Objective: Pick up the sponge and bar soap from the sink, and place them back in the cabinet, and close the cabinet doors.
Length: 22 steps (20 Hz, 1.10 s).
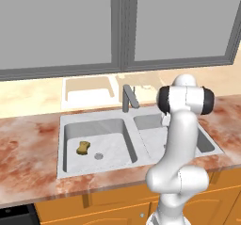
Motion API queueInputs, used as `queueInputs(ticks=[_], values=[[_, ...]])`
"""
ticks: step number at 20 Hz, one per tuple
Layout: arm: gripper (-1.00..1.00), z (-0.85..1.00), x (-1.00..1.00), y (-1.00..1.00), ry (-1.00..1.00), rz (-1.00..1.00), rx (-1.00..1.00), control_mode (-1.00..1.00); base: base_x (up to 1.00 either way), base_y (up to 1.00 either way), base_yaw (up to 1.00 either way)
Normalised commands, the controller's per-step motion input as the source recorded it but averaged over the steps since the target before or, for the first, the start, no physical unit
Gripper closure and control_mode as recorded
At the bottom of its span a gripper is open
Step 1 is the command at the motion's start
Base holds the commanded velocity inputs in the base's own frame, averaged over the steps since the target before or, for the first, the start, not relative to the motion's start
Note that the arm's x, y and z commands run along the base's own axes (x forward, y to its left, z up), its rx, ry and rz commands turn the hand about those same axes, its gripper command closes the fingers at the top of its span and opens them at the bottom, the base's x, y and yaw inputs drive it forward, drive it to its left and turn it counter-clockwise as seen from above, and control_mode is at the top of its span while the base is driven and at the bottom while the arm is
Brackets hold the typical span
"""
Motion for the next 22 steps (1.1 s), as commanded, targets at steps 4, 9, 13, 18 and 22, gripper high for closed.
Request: queueInputs(ticks=[4,9,13,18,22], values=[[1.0,0.31,-0.22,0.21,0.0,0.01,0.0,-1.0,0.0,0.0,0.0],[1.0,0.28,-0.3,0.26,0.0,0.02,0.0,-1.0,0.0,0.0,0.0],[1.0,0.29,-0.29,0.26,0.0,0.02,0.0,-1.0,0.0,0.0,0.0],[1.0,0.36,-0.21,0.25,0.0,0.05,0.0,-1.0,0.0,0.0,0.0],[1.0,0.4,-0.24,0.18,0.0,0.07,0.0,-1.0,0.0,0.0,0.0]])
